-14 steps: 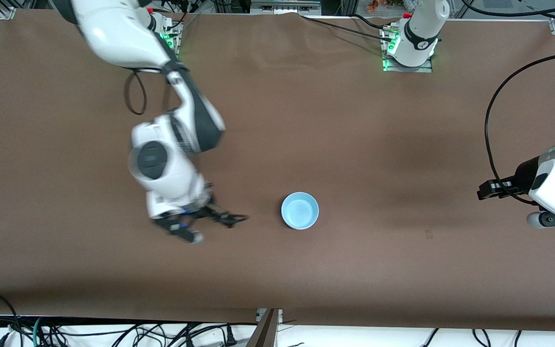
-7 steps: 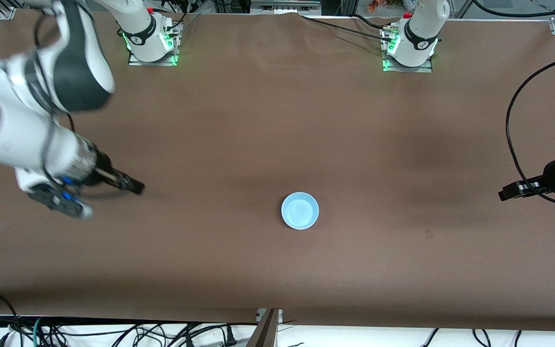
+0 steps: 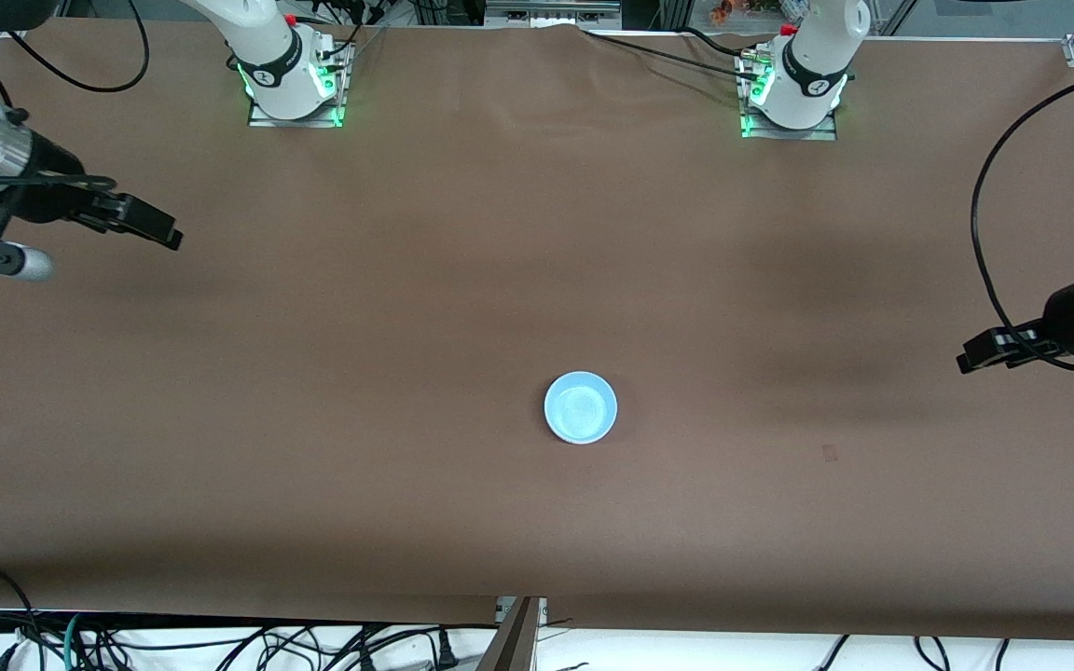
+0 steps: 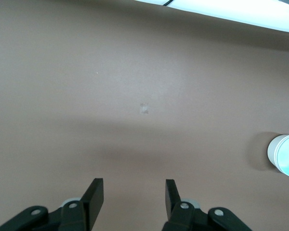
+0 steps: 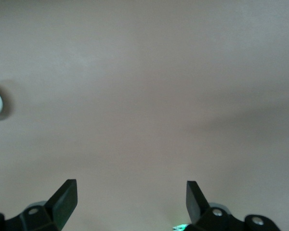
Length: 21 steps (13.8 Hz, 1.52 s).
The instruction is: Stack pink and blue bowls on white bowl
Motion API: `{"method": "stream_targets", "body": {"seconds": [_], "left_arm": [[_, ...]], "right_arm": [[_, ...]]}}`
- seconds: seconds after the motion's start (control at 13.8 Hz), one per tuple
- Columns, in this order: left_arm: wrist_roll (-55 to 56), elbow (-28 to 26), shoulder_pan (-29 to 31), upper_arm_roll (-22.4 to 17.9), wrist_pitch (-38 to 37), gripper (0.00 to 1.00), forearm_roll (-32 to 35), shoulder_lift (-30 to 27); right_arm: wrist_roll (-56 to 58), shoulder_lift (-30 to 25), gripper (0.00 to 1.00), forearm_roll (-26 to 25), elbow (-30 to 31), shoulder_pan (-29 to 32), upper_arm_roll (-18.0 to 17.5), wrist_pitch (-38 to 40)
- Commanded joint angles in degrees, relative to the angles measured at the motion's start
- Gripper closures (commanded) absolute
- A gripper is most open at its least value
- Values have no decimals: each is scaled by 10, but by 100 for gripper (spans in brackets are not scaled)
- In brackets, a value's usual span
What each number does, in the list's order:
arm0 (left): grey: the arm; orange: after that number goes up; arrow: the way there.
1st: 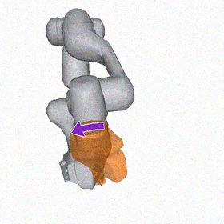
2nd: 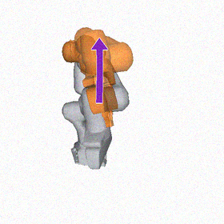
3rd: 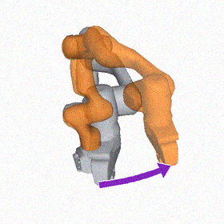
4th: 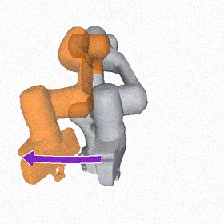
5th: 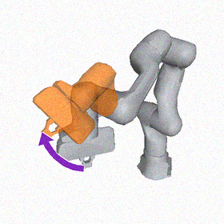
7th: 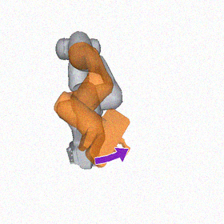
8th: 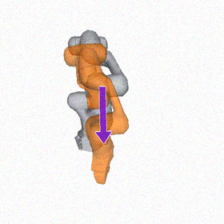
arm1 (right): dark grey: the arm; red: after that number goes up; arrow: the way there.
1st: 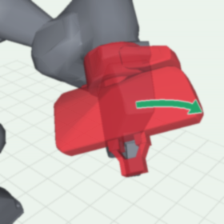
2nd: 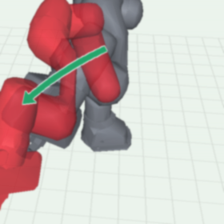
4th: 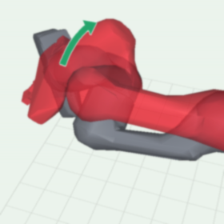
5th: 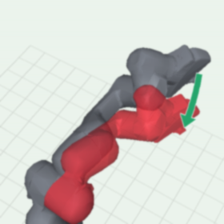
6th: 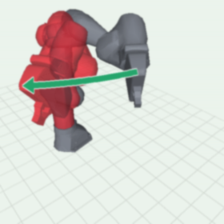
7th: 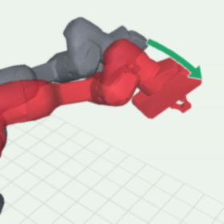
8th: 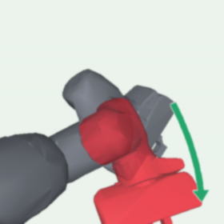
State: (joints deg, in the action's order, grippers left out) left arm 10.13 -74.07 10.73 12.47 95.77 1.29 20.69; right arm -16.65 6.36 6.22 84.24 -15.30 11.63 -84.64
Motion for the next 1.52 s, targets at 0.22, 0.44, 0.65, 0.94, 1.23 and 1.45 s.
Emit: {"method": "stream_targets", "body": {"seconds": [0.22,0.44,0.65,0.94,1.23,1.45], "left_arm": [[-5,-144,-40,-41,78,35,-8,-89],[-5,-157,-62,-61,82,35,-8,-103],[-3,-179,-95,-93,99,34,-9,-123],[-4,-187,-149,-152,100,3,-26,-124],[-5,-183,-148,-150,99,0,-27,-111],[-7,-182,-148,-150,100,0,-27,-106]], "right_arm": [[30,-4,0,-30,5,84,-78,2],[30,1,0,-50,3,85,-78,-4],[32,0,0,-58,-27,84,-78,6],[79,1,0,-82,-32,85,-79,10],[78,1,0,-82,-33,83,-84,9],[77,1,0,-82,-33,79,-86,10]]}}
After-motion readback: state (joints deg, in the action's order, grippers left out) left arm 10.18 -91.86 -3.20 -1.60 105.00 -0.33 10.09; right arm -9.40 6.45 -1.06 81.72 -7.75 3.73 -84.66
